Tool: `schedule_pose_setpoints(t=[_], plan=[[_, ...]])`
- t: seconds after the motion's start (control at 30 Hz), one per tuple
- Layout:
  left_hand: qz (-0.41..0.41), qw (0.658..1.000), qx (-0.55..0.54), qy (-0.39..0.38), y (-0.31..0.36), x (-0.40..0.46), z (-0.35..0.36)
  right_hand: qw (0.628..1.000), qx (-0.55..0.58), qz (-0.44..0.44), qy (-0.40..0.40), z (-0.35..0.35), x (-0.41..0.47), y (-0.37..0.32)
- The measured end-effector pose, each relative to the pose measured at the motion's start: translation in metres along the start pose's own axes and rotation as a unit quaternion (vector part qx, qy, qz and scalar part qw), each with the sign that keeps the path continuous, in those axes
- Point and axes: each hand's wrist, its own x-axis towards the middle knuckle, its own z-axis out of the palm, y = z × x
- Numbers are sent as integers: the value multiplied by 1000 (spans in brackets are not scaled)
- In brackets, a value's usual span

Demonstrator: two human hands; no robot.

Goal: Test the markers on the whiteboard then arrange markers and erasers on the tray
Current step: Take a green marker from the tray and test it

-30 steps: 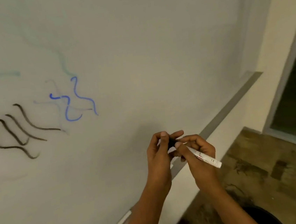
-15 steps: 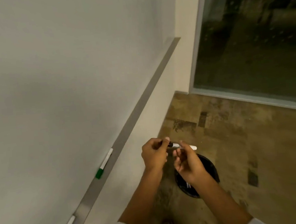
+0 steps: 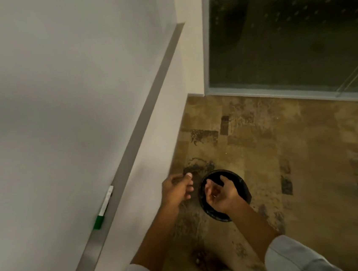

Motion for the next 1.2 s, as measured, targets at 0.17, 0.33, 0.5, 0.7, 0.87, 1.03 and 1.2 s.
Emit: schedule_pose_setpoints(t=[0.17, 0.33, 0.5, 0.7, 0.87, 1.03, 1.2], plan=[[-5, 997, -40, 59, 3, 8, -61, 998, -51, -25, 13, 38, 15, 33], [-8, 981, -102, 163, -6, -14, -133, 955, -289, -42, -47, 110, 11, 105], [-49, 944, -167, 279, -43, -47, -203, 852, -509, -30, -123, 176, 7, 190], [-71, 898, -255, 351, -84, -91, -245, 825, -555, 1, -102, 200, 20, 251], [-71, 875, -301, 372, -98, -117, -255, 848, -522, 12, -87, 199, 23, 275], [-66, 859, -321, 394, -87, -126, -255, 895, -433, 29, -105, 181, -5, 288], [72, 844, -293, 443, -24, -141, -241, 916, -338, 55, -211, 186, -85, 307]])
